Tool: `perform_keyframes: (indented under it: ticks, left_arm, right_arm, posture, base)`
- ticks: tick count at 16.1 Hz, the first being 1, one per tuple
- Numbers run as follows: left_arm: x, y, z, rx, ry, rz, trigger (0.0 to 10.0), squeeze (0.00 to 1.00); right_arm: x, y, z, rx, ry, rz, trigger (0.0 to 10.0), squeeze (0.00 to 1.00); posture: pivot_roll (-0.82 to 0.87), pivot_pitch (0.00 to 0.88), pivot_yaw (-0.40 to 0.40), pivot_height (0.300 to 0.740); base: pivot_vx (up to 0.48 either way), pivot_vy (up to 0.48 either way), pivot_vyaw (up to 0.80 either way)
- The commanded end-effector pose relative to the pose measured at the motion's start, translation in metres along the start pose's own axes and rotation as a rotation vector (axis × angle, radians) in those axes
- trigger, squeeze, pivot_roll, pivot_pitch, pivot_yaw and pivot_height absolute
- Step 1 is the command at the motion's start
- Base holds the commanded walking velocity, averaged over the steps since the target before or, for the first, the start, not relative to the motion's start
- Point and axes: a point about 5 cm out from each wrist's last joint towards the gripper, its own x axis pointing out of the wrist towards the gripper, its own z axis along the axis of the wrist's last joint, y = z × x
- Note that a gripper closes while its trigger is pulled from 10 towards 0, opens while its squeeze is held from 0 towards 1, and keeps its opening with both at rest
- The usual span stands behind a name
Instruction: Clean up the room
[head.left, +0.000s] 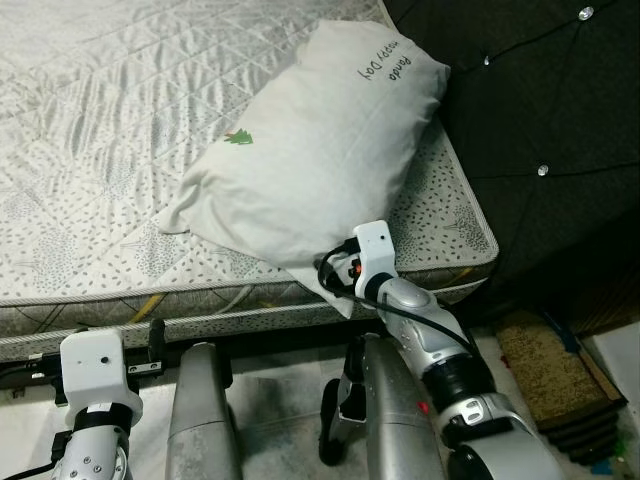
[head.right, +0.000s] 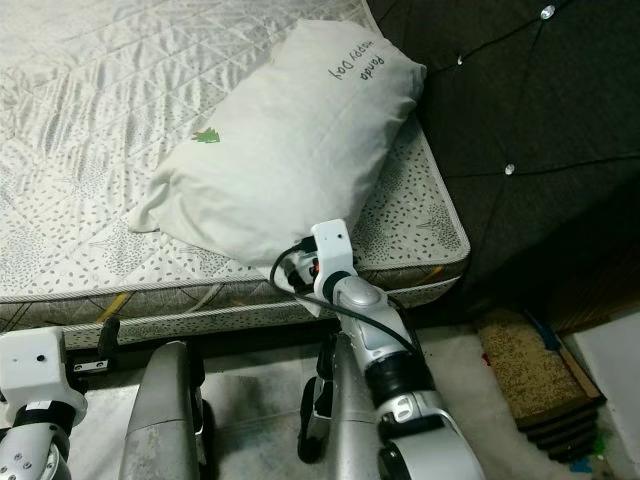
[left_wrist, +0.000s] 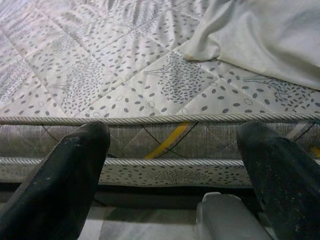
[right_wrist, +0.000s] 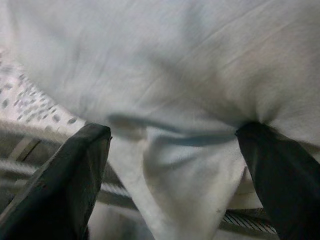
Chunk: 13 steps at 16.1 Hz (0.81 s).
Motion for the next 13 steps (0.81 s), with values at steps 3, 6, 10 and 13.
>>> perform_keyframes:
  ticks: [3, 6, 10, 13]
  left_arm:
    - [0.001, -0.004, 0.002, 0.008, 0.002, -0.024, 10.0, 0.0]
    - [0.003, -0.003, 0.003, 0.011, 0.0, -0.023, 10.0, 0.0]
    - [0.003, -0.004, 0.003, 0.009, -0.002, -0.024, 10.0, 0.0]
    - [0.005, -0.006, 0.004, 0.006, -0.008, -0.037, 10.0, 0.0]
  right_arm:
    - [0.01, 0.022, 0.024, 0.16, -0.108, -0.081, 0.0, 0.0]
    - [0.017, 0.033, 0.041, 0.244, -0.156, -0.124, 0.0, 0.0]
    - [0.019, 0.026, 0.039, 0.261, -0.141, -0.152, 0.0, 0.0]
    - [0.02, 0.03, 0.036, 0.305, -0.14, -0.145, 0.0, 0.0]
  posture:
    - [0.21, 0.243, -0.09, 0.579]
    - [0.22, 0.235, -0.094, 0.579]
    - [0.22, 0.229, -0.094, 0.579]
    - [0.21, 0.225, -0.088, 0.579]
  base:
    - [0.0, 0.0, 0.0]
    - [0.0, 0.0, 0.0]
    - [0.0, 0.0, 0.0]
    - [0.0, 0.0, 0.0]
